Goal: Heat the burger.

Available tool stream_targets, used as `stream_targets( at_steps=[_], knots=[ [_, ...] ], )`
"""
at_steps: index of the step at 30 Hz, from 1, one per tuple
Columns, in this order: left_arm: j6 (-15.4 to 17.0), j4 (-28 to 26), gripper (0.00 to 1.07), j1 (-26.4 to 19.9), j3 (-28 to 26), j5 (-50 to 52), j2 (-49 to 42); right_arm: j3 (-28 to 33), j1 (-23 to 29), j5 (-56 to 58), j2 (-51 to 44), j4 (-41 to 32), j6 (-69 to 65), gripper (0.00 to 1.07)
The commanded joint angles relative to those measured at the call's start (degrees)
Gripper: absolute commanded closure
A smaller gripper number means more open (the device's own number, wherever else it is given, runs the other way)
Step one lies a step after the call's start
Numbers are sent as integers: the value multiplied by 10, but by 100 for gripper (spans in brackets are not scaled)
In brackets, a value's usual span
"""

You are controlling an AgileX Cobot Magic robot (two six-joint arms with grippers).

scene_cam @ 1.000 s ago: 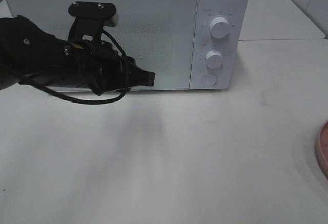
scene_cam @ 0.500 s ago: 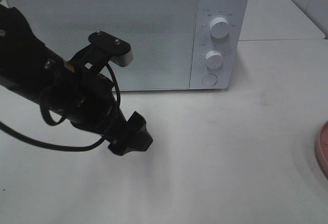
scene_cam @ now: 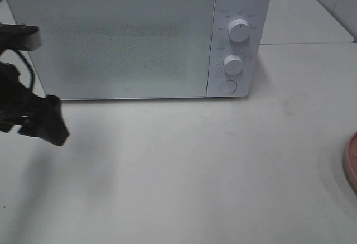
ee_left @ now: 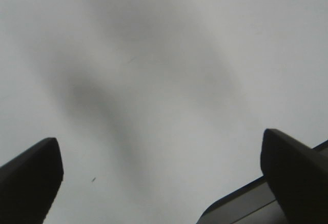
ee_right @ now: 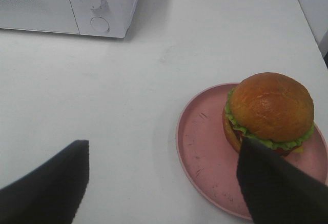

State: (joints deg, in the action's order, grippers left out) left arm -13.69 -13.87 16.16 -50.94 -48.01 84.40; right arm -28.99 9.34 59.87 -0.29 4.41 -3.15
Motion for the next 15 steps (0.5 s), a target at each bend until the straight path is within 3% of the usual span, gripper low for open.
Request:
stream_targets(
  at_steps=[1, 2, 7, 11, 15],
  knots=[
    [19, 15, 6, -66, 2, -54, -23, -1, -3, -4, -15, 0, -3, 31],
    [32, 15, 6, -98, 2, -68, -37, -1, -3, -4, -15, 0, -3, 31],
    [53, 15, 6, -162, 5, -124, -70, -1, -3, -4, -15, 0, -3, 31],
    [63, 16, 6, -180, 19, -146, -101, -1, -3, -4, -15, 0, -3, 31],
    [63, 21, 6, -184, 74, -149, -176, -1, -3, -4, -15, 0, -3, 31]
  ],
)
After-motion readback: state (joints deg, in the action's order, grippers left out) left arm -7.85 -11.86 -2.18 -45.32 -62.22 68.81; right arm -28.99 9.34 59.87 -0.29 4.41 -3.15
